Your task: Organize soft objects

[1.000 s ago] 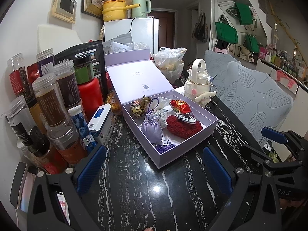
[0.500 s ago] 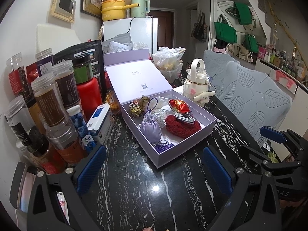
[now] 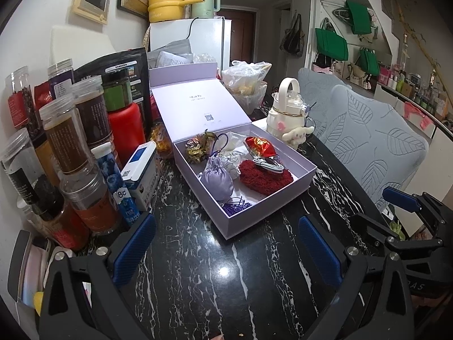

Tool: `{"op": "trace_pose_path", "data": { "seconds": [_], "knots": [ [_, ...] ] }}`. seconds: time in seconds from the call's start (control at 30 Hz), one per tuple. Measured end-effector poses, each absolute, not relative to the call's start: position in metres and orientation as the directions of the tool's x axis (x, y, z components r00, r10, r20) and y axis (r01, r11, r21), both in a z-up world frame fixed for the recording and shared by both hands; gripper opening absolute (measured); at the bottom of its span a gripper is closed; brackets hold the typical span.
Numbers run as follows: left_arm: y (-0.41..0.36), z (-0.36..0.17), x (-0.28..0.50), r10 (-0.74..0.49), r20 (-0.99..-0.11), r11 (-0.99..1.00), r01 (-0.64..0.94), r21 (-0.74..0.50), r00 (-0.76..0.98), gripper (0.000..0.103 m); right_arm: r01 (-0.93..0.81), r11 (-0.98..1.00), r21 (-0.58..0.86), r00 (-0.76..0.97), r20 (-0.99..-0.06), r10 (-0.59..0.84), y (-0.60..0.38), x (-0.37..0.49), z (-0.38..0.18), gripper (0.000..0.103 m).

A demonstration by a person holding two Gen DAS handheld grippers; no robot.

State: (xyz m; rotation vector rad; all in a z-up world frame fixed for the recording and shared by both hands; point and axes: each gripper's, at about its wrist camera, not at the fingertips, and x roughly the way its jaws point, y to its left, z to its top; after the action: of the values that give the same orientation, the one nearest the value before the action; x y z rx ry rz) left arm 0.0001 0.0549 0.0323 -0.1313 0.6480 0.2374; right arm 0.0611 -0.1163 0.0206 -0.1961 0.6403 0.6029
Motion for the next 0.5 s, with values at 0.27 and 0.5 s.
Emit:
{"op": "trace_pose_path", "data": {
  "seconds": [0.27,0.5],
  "knots": [
    [0.0506,0.0319,-0.0010,0.179,-0.610,0.967,-0.251,-0.034,0.772,0.102,-0.579,0.815,0.008,0.641,-0.613,0.462,-0.1173,0.0618,0.0198,0.085],
    [0.0502,0.0323,-0.0006,0.176,-0.615,0.968,-0.249,-0.034,0.769,0.102,-0.580,0.815,0.007,0.639,-0.617,0.460,-0.1170,0.0619,0.0197,0.085]
  ]
}}
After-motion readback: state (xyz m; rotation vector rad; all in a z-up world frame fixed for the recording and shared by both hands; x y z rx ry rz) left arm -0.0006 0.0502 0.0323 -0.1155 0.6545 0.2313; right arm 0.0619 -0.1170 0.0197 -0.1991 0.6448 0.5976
